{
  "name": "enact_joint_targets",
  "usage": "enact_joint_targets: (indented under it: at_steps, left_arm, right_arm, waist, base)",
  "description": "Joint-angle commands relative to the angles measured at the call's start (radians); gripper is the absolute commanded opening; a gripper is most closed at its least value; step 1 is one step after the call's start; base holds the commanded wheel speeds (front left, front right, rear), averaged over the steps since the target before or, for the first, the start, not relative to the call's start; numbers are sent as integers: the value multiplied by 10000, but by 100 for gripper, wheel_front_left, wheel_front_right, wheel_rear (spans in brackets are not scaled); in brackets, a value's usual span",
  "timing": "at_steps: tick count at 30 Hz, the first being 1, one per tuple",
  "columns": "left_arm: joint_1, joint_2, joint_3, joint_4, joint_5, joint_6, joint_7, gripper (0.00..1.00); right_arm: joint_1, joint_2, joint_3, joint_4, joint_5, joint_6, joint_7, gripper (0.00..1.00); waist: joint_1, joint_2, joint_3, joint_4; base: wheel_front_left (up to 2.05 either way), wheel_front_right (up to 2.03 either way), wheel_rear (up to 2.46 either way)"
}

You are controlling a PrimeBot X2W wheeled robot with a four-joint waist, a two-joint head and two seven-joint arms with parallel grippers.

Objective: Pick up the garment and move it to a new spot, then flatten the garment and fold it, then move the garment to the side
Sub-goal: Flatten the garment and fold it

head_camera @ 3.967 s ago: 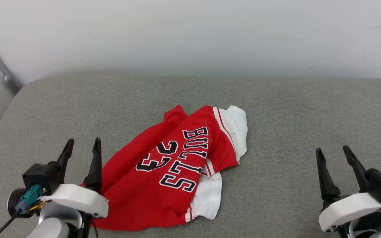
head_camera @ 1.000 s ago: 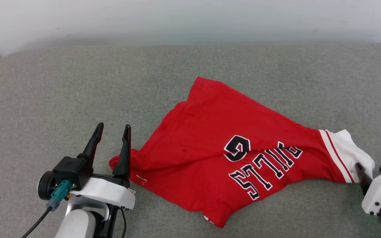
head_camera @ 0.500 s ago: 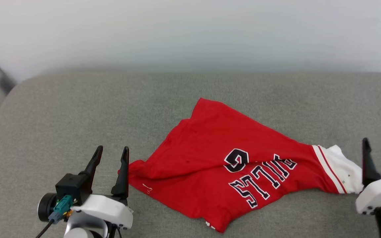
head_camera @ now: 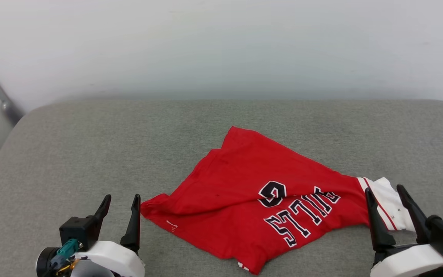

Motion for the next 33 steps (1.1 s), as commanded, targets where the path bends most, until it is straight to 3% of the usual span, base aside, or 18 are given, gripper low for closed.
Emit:
enact_joint_targets:
  at_steps: [1, 7, 15, 23, 28, 31, 32, 33]
  left_arm:
    - [-65, 94, 28, 47, -47, 27, 139, 100]
    - [-824, 490, -108, 274, -477, -432, 1593, 100]
    - [-2391, 1520, -1269, 559, -1453, -1263, 5329, 100]
    - [-3149, 3018, -3514, -13, -2849, -1353, 8433, 100]
    - [-3569, 3825, -4719, -280, -3414, -1358, 9380, 100]
    - [-3654, 4029, -5272, -68, -3675, -1357, 9845, 100]
    - [-3683, 4046, -5391, 14, -3754, -1357, 9921, 75]
    - [-3719, 4090, -5559, 92, -3790, -1358, 10025, 38]
  right_arm:
    - [161, 18, 60, -143, 217, -7, -62, 100]
    - [323, 22, 437, -560, 522, -7, -58, 100]
    - [-49, 24, 715, -805, 557, -7, -132, 100]
    - [-362, 25, 800, -524, 758, -7, -313, 100]
    - [-519, 24, 820, -352, 849, -7, -433, 100]
    - [-632, 25, 919, -279, 939, -7, -497, 100]
    - [-655, 25, 948, -263, 966, -7, -524, 100]
    - [-688, 26, 967, -253, 969, -7, -536, 100]
  waist:
    - [1, 0, 12, -107]
    - [1, 0, 289, -541]
    - [1, 0, 1255, -1103]
    - [1, 0, 1891, -1382]
    - [1, 0, 2136, -1403]
    - [1, 0, 2226, -1434]
    - [1, 0, 2253, -1444]
    - [1, 0, 2277, -1457]
  base:
    - [0, 0, 0]
    - [0, 0, 0]
    - [0, 0, 0]
    - [0, 0, 0]
    - [0, 0, 0]
    - [0, 0, 0]
    - [0, 0, 0]
    - [0, 0, 0]
